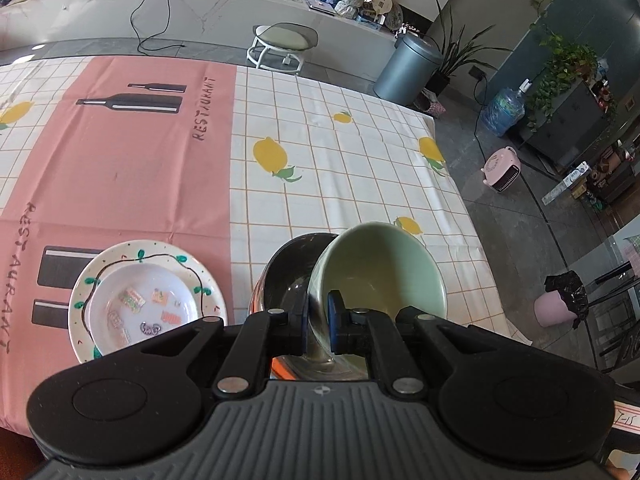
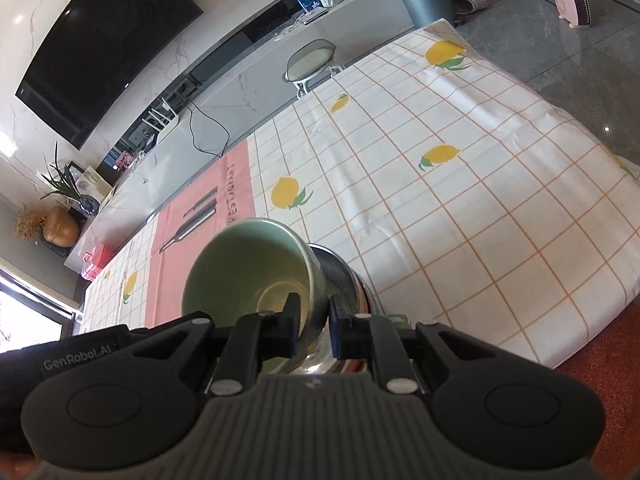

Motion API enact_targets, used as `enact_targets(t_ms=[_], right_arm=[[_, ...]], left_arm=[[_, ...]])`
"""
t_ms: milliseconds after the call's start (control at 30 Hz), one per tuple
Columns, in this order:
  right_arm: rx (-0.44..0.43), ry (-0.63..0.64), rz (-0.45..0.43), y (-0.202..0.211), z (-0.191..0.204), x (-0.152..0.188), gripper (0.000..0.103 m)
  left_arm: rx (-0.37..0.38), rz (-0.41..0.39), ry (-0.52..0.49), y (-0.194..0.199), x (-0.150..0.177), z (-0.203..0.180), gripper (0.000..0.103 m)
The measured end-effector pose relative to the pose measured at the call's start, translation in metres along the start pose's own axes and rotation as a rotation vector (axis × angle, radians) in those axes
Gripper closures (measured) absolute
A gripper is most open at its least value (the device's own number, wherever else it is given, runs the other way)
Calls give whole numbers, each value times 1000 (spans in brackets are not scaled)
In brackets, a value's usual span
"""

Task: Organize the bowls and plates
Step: 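Carry the green bowl over the orange bowl with the left gripper, then lower the green bowl into the orange bowl and open the left gripper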

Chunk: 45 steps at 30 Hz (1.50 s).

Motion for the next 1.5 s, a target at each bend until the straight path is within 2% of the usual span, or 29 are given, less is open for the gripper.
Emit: enact_targets(t_ms=[333,633,800,967,1100,1233,1400,1500], right_arm=[[16,14,60,-21,1,11,91],[54,50,67,-30,0,4,92],[100,160,76,-34,9,4,92],[154,279,69,-39,16,3,92],[178,340,68,-41,17,2,93],[176,352,70,-41,17,2,91],[163,360,56,-37,19,1,88],[148,379,44,-33,22,0,81]], left_arm=[[-45,6,-9,-4,12,11,92],[-51,17,-38,-12,15,8,89],[-60,16,-57,-13,14,7,88],[-99,1,-144,-14,17,-1,88],[-151,-55,-223,-8,15,-8,88],[-89,-54,-168,-5,12,-3,88],[-75,-95,-114,3,6,5,74],[-65,-110,-74,6,2,11,72]])
Point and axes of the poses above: each gripper's, at about its wrist camera, not at the fingertips, and y roughly against the way its jaws point, z to its left, x to its underside, the point moved 6 cm from there along -y, roughly the way its jaws point, and after that the axes turned 3 degrees about -x, right-handed, at the moved point
